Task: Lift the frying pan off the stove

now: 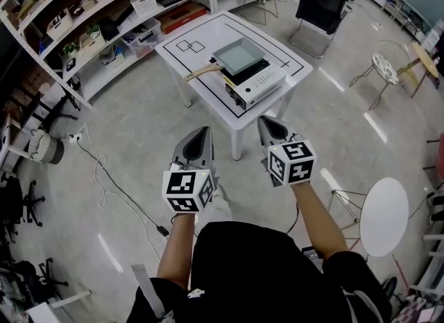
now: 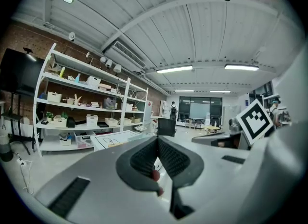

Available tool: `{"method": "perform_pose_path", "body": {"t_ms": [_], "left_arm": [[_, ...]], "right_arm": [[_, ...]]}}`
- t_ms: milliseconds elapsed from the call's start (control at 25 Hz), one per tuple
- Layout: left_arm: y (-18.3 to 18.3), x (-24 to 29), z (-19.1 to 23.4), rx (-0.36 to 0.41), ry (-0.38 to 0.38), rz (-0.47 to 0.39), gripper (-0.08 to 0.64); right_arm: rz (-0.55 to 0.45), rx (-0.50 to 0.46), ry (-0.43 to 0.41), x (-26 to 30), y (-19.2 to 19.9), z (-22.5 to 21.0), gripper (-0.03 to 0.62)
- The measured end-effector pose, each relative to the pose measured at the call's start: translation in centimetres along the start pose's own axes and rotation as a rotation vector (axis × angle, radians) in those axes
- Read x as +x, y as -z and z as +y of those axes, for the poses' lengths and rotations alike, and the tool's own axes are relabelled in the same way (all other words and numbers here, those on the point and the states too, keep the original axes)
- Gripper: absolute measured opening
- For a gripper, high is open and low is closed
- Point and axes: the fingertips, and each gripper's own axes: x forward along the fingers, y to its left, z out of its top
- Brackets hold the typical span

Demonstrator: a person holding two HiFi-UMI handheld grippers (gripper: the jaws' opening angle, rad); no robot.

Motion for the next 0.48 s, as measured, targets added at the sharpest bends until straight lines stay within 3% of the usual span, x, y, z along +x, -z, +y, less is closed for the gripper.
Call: {"method": "perform_pose_path", "body": {"t_ms": [480], "left_arm": [[-3.2, 7.0, 8.2, -0.023, 0.031, 0.004, 0.008]], "right_arm": [[0.03, -0.015, 0.012, 10.7, -4.0, 0.1, 0.002]]}}
